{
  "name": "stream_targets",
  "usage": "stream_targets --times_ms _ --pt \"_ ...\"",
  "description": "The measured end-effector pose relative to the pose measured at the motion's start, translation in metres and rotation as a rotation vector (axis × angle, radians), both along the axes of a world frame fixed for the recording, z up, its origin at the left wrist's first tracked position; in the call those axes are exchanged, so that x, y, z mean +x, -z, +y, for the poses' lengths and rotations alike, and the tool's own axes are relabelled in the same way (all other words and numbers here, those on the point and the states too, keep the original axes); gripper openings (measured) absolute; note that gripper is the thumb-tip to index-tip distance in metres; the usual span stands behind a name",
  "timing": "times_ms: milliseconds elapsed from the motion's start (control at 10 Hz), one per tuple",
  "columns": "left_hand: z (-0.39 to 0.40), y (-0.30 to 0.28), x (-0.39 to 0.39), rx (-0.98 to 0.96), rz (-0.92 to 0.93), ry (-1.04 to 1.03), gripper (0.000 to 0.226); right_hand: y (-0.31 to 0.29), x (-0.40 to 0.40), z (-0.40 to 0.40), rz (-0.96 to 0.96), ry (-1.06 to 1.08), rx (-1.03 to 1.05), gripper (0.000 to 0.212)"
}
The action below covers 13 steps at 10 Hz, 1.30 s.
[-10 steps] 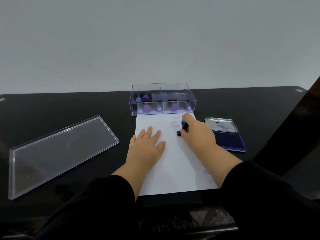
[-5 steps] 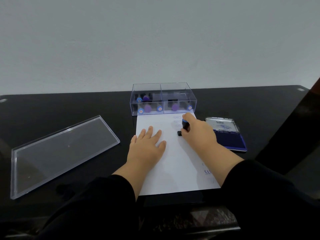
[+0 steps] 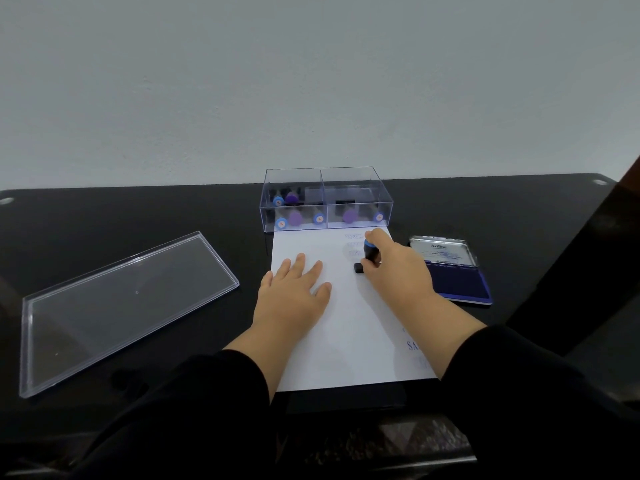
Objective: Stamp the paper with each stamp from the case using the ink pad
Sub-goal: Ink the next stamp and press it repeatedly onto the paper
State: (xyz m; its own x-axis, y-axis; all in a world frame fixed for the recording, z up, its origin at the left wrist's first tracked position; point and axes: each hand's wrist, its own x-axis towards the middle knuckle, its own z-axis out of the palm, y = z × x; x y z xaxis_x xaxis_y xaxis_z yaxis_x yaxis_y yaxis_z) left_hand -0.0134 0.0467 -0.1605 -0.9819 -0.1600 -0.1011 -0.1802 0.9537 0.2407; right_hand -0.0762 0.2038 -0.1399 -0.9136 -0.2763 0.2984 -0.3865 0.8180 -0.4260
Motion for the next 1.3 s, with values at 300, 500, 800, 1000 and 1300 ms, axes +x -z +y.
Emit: stream_targets --times_ms 300,500,800,1000,1300 --pt "0.0 0.0 0.0 0.014 0.004 -0.002 0.053 0.0 -0.002 -0.002 -0.019 0.007 -0.001 0.012" --pt "0.001 -0.001 0.0 0.009 -0.02 -0.004 0.053 -0.001 -0.001 -0.001 -0.016 -0.002 0.031 0.011" --pt "0.001 -0.002 -0.001 0.0 -0.044 -0.001 0.054 -0.005 0.003 0.0 -0.042 0.001 0.016 0.015" --pt "0.0 -0.003 -0.001 -0.008 -0.043 0.004 0.054 -0.009 0.006 -0.001 -0.075 -0.013 -0.057 0.025" --pt "-0.001 0.002 0.0 0.004 0.014 0.004 0.053 -0.017 0.007 0.025 -0.145 0.145 -0.87 0.034"
